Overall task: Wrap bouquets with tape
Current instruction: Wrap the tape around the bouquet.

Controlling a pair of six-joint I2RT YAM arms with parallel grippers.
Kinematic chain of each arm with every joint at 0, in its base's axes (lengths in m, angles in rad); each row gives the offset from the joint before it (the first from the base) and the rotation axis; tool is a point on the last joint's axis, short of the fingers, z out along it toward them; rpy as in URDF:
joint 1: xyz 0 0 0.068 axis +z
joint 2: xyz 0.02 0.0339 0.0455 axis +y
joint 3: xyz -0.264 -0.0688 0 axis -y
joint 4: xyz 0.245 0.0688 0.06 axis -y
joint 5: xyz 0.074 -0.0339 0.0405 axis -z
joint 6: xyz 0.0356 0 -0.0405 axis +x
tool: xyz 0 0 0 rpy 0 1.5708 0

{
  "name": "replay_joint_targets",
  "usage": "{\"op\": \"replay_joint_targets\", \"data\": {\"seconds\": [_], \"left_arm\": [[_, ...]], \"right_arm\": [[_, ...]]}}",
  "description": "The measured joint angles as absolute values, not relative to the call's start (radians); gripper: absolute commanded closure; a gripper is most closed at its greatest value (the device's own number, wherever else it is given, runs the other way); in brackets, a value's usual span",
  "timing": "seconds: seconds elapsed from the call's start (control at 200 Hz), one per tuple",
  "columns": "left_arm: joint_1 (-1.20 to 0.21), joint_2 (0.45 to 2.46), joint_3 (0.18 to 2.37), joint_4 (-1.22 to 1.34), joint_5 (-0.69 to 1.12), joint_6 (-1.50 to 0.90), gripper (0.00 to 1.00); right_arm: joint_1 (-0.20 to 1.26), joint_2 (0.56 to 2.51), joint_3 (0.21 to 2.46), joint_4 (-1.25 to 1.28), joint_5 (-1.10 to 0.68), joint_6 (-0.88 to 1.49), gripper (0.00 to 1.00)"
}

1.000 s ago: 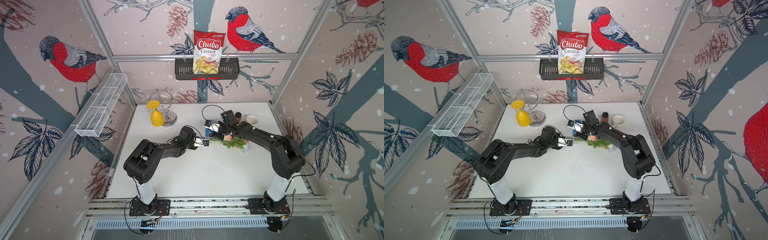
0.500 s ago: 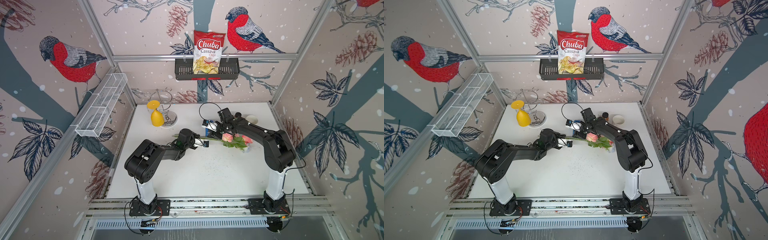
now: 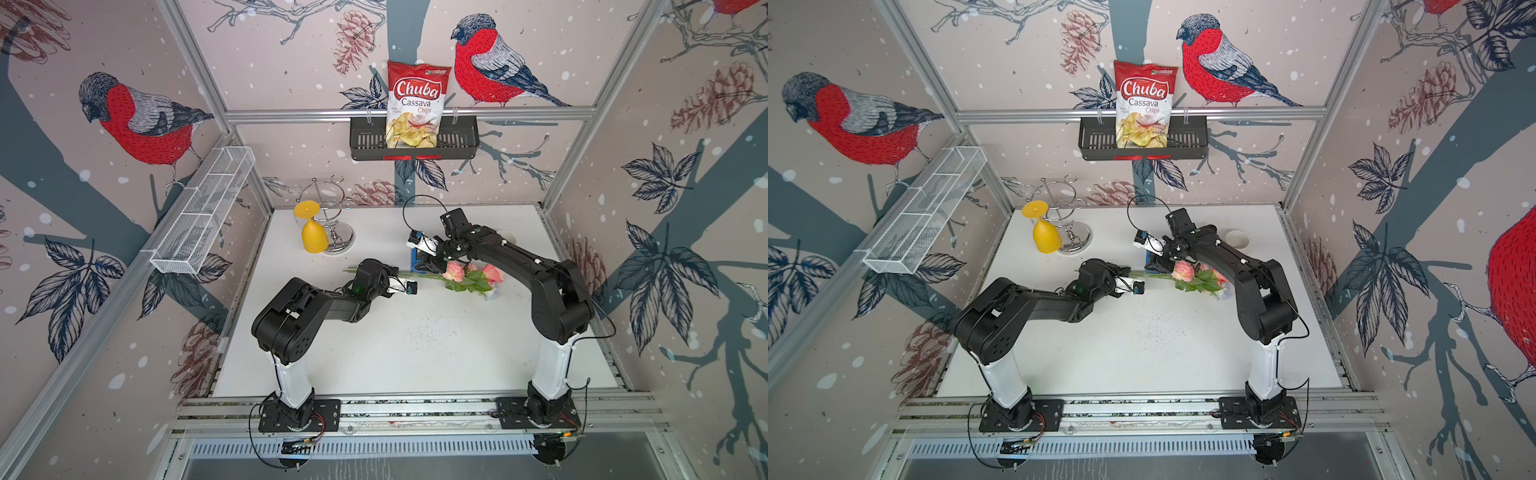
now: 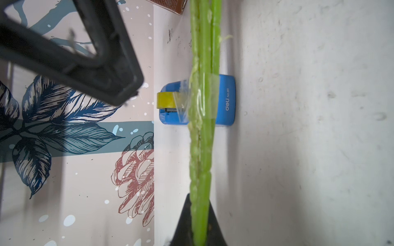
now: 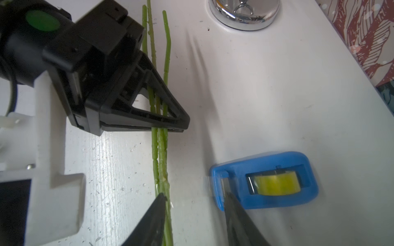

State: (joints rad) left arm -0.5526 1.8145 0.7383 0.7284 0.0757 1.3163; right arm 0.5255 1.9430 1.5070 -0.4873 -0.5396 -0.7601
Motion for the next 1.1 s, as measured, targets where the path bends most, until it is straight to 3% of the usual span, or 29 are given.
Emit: {"op": "replay_joint_targets", "data": {"seconds": [0.325,0.525,1.001,1.101], "left_arm": [[-0.553,1.814,0.741,0.728,0.075,1.317,1.0],[-0.553,1.813,0.747,0.728,0.075,1.316,1.0],[-0.55,1.808,0.78,0.719,0.064,1.286,1.0],[-0.544,1.804,0.783,0.713,0.076,1.262,0.75]], "right_arm": [[0.549,2.008,1.531,-0.533,-0.558,-0.764,0.53],[0.558,2.038,1.536,-0.533,-0.542,-0.765,0.59],[0.571,1.998,1.505,-0.506,-0.469,-0.81,1.0],[0.576,1.984,1.494,-0.489,-0.443,-0.814,1.0]]}}
